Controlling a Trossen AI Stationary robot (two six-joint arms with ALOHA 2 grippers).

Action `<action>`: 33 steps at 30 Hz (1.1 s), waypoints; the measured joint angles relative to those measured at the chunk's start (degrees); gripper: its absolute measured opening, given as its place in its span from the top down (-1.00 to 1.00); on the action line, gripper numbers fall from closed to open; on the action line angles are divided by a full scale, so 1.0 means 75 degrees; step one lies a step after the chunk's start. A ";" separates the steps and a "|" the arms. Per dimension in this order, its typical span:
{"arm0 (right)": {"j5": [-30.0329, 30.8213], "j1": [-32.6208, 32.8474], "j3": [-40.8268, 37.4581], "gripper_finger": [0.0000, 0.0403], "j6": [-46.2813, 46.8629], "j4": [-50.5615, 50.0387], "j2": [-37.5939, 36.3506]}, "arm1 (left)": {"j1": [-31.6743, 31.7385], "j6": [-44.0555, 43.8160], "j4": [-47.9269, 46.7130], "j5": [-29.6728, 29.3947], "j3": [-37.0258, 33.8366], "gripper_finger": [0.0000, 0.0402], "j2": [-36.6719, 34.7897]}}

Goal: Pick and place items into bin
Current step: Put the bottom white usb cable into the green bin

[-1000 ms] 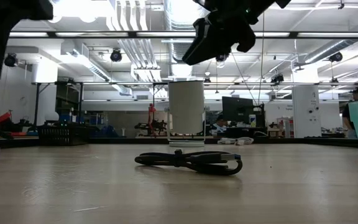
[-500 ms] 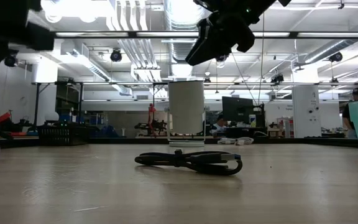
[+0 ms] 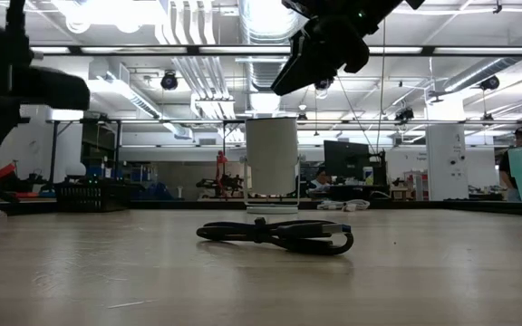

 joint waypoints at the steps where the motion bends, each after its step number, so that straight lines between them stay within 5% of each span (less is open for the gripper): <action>1: -0.0001 0.0000 0.0000 0.33 -0.0005 0.0000 0.0000 | 0.0004 0.0117 -0.0006 -0.0043 -0.0071 0.41 0.0000; 12: -0.0003 0.0000 0.0000 0.33 -0.0095 0.0003 0.0000 | 0.0147 0.0993 0.0803 -0.0392 -0.0516 0.42 -0.0035; 21: -0.0004 0.0000 0.0000 0.33 -0.0124 0.0003 0.0000 | 0.0521 0.0889 0.0990 0.0010 -0.0525 0.92 -0.0032; 33: 0.0044 0.0042 0.0003 0.33 0.0212 -0.0511 -0.0525 | 0.0852 0.0108 0.0243 -0.0261 -0.0405 0.96 -0.0802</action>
